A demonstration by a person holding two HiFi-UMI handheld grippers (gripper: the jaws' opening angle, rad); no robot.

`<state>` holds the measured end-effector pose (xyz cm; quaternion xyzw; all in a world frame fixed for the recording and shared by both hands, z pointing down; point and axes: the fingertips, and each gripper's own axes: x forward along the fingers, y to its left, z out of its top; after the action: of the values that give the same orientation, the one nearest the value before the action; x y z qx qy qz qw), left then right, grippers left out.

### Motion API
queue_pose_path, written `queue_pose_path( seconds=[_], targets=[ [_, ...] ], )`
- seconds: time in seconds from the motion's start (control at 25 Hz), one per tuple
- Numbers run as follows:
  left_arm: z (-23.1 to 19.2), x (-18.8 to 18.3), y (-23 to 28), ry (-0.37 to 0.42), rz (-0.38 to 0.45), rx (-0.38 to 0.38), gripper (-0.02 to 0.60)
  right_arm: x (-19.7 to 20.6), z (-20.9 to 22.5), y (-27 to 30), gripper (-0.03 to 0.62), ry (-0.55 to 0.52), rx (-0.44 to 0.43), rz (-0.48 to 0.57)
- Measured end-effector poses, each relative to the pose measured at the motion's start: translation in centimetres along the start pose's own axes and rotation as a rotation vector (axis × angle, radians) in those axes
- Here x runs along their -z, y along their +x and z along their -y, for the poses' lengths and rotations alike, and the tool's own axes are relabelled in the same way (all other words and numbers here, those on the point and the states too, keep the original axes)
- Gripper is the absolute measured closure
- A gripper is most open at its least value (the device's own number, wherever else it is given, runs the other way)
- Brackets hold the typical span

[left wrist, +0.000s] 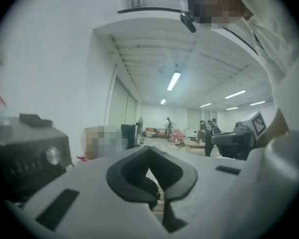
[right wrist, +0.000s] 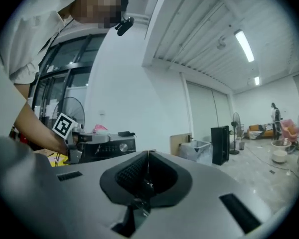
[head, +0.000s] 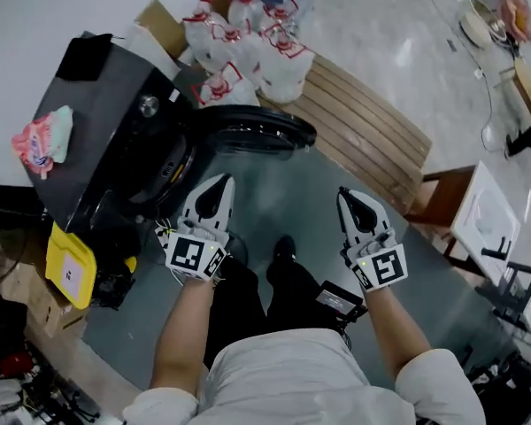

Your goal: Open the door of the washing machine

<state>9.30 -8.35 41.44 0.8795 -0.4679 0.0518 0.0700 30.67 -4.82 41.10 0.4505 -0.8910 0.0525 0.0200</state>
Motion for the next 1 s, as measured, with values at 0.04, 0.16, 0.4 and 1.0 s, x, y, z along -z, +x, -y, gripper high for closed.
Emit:
queue_pose_path(
  seconds=[0.04, 0.16, 0.4, 1.0],
  targets=[
    [-0.8, -2.1, -1.6, 0.033, 0.021, -0.034, 0.574, -1.3, -0.7, 0.9, 0.562, -0.014, -0.041, 0.016],
    [-3.5, -7.6, -7.4, 0.073, 0.065, -0.151, 0.574, -5.1, -3.9, 2.9, 0.563, -0.048, -0.132, 0.052],
    [-7.1, -13.6, -21.1, 0.092, 0.094, -0.343, 0.574, -12.3, -11.6, 3.4, 0.563, -0.09, -0.172, 0.123],
    [-10.3, -9.2, -46.3, -0.033, 0.136, -0.427, 0.574, -12.6, -28.0, -2.6, 0.563, -0.077, -0.057, 0.033]
  ],
)
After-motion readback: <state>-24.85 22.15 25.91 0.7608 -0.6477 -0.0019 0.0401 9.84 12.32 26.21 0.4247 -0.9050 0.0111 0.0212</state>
